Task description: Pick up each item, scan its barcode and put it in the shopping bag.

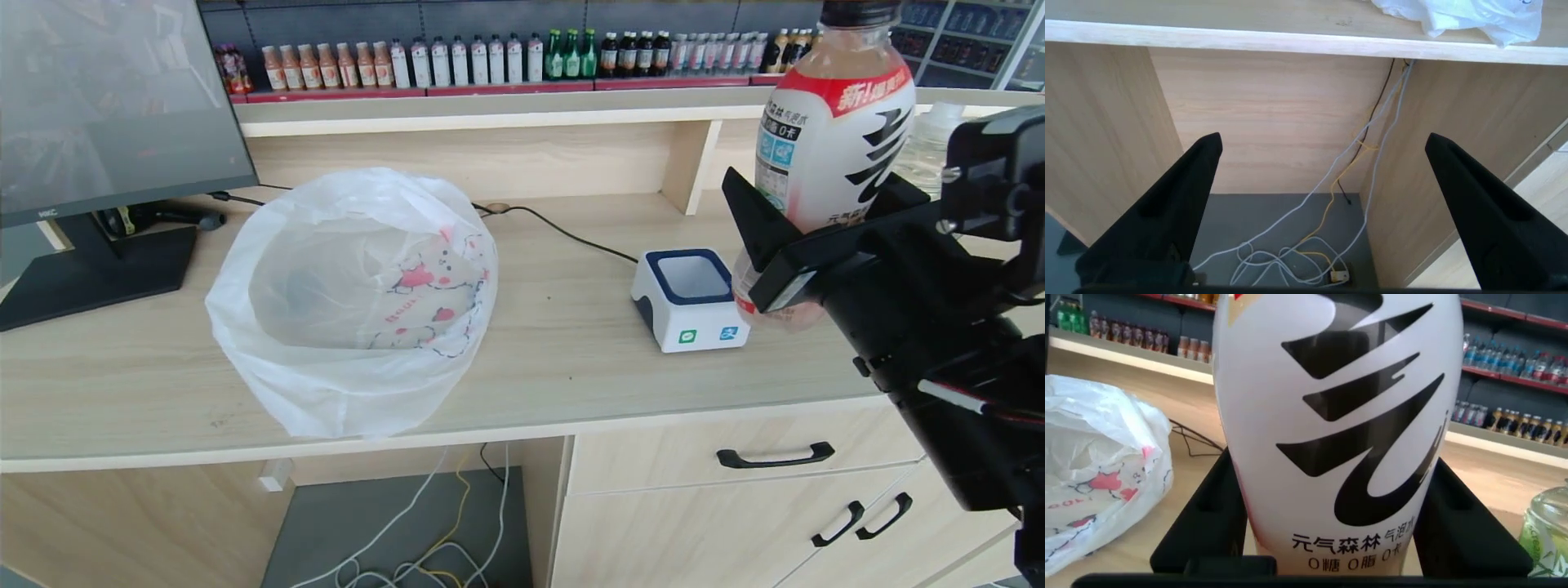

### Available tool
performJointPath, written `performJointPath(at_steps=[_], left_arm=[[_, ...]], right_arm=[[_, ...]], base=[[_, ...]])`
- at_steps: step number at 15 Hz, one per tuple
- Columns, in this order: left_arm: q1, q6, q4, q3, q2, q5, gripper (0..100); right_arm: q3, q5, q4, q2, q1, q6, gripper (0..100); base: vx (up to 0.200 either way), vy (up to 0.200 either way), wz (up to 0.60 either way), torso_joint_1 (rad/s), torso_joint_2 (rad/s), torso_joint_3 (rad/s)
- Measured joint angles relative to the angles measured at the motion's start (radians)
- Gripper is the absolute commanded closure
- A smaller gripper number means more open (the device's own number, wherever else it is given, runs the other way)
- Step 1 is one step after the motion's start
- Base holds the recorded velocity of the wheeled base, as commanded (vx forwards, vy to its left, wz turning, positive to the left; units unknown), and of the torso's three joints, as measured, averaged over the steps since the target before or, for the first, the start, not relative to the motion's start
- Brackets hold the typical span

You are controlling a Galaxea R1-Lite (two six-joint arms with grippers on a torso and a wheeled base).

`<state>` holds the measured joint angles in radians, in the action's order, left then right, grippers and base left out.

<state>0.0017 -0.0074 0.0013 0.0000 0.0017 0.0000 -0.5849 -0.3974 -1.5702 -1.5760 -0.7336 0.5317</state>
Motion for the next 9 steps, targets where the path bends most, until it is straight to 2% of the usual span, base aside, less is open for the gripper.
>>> performJointPath(at_steps=[6, 9], left_arm=[[0.000, 0.000, 0.000, 0.000, 0.000, 0.000, 0], [0.000, 0.000, 0.000, 0.000, 0.000, 0.000, 0]], right_arm=[[-0.073, 0.005, 0.005, -0.028, 0.002, 0.040, 100], [-0.099, 0.073, 0.005, -0.061, 0.033, 0.063, 100]], base=[[0.000, 0.000, 0.00, 0.000, 0.00, 0.000], [0.000, 0.000, 0.00, 0.000, 0.00, 0.000]])
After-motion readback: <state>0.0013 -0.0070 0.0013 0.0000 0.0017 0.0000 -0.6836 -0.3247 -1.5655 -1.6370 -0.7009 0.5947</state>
